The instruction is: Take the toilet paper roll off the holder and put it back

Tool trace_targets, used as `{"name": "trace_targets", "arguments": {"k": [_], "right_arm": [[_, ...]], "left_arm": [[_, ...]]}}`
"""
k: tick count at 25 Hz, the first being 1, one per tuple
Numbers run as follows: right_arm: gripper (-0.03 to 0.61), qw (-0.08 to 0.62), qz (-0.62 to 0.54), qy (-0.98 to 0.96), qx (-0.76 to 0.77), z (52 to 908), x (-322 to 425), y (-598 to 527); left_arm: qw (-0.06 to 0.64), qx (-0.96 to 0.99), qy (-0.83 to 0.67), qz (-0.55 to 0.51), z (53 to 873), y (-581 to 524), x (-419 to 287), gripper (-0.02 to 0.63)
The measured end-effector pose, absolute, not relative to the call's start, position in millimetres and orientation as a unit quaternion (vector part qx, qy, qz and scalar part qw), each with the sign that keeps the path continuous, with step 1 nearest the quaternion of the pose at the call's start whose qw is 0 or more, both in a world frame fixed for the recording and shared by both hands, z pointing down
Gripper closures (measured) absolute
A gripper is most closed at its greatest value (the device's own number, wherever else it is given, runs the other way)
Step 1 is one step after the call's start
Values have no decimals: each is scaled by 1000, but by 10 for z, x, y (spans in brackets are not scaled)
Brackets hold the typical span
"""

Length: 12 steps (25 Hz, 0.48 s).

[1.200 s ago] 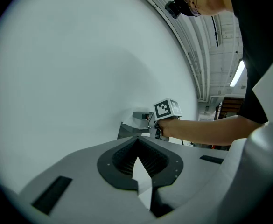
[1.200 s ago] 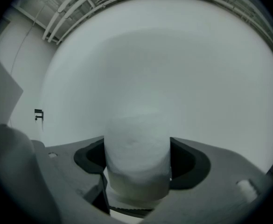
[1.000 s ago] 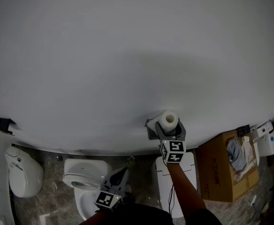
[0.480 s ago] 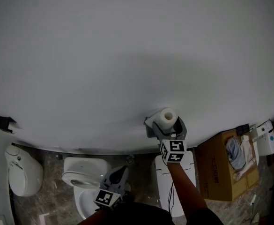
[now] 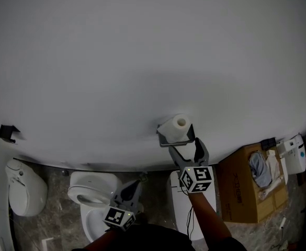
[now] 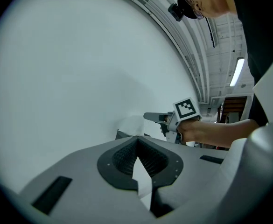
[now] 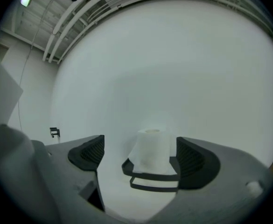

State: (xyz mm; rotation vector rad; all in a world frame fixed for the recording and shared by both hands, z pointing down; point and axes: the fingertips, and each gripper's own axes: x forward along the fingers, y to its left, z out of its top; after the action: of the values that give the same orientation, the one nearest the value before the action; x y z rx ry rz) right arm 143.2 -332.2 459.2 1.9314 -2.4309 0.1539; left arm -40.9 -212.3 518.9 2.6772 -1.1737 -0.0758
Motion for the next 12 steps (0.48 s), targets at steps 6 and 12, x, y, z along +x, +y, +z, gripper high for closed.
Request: {"name": "trace_targets", "arguments": {"k": [6, 12], "right_arm": [[392, -43, 63, -791, 606, 4479, 1516, -2349], [578, -22, 57, -798, 600, 4650, 1625, -1415]], "left_arm": [[101, 912, -397, -24, 5099, -1738, -199, 601], [87, 911, -404, -15, 5074, -1263, -41, 601]]}}
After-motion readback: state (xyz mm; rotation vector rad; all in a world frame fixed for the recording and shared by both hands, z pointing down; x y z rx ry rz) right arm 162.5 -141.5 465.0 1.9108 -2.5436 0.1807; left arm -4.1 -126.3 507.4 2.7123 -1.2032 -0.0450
